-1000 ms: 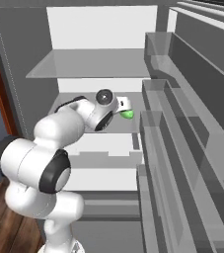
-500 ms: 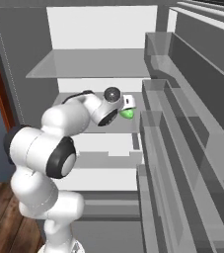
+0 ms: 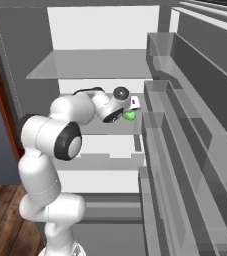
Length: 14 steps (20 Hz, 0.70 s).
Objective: Place one corn and one fish in each tupperware on the nearby counter, to pack two identical lunches.
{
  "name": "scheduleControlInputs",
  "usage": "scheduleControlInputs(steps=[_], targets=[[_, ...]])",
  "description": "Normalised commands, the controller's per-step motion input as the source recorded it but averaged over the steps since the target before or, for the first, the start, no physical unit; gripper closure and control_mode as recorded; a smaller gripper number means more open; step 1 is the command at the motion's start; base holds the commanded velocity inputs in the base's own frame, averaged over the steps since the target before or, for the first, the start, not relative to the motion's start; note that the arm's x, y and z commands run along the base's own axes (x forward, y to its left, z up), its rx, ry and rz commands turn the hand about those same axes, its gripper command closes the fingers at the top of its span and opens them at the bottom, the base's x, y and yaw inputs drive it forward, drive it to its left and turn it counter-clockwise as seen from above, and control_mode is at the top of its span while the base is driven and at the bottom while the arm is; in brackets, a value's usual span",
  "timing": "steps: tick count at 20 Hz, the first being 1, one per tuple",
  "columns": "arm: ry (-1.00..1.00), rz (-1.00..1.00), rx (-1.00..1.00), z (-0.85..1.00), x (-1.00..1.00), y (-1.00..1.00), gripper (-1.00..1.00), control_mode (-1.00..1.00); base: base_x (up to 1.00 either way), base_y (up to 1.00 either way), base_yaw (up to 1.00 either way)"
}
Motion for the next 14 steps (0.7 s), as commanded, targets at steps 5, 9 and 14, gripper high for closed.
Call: scheduleControlInputs(steps=[5,9,14], targets=[[0.11,0.07,0.0,-0.11,0.46,-0.11,-1.0,-1.0,0.0,0.0,0.0],[0.07,0.08,0.0,-0.18,0.5,0.0,-1.0,-1.0,0.0,0.0,0.0],[0.09,0.11,0.0,-0.29,0.45,0.0,-1.0,-1.0,0.0,0.0,0.0]])
